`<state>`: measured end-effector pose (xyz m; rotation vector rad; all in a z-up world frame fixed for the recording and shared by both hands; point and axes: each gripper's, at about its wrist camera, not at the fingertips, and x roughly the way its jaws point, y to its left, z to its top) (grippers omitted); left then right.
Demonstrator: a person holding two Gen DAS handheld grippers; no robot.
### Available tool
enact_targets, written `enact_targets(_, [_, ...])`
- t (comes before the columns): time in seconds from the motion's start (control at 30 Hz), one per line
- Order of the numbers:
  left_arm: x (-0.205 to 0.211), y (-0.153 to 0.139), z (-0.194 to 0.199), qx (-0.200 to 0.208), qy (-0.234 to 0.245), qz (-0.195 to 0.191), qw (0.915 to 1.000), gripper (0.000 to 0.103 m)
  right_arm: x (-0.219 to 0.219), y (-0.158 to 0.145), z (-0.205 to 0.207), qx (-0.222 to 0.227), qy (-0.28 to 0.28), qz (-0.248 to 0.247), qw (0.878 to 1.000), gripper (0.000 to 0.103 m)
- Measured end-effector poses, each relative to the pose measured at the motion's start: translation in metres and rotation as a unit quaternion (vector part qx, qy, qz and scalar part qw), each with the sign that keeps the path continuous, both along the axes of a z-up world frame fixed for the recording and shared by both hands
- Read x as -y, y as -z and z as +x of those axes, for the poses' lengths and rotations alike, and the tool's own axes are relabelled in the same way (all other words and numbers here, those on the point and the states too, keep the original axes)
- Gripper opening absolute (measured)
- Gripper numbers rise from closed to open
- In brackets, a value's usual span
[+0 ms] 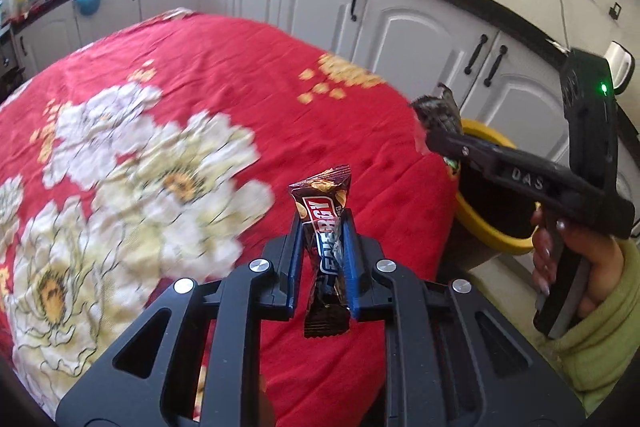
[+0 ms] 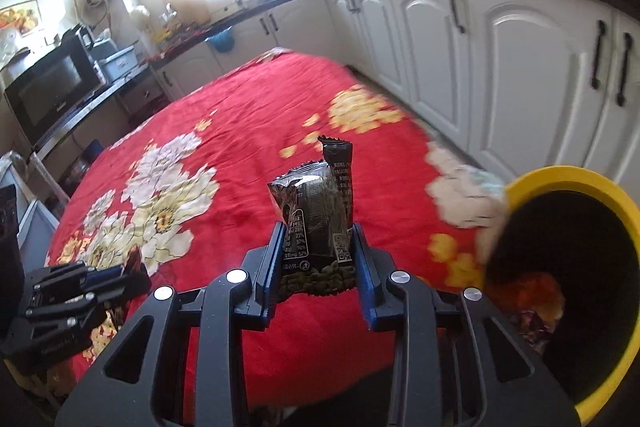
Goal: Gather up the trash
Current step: 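Carry the chocolate wrapper and pea snack bag over the yellow bin with both tools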
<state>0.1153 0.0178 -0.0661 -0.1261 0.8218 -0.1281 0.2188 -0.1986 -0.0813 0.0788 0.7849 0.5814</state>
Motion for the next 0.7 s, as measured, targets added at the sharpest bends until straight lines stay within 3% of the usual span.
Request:
enact_targets(0.3, [0.049,-0.017,0.022,0.023,0.039,-0.007,0.999,0.012,0.059,-0.015,-0.009,0.025,0.054,-0.001,0.998,0.03])
enact_targets(0.7, [0.109,-0.022,0.043,0.029,0.086,-0.012,0.9958,0.012,0.133,-0.013,-0.021,0.032,0.122,-0.008,0.992,0.031])
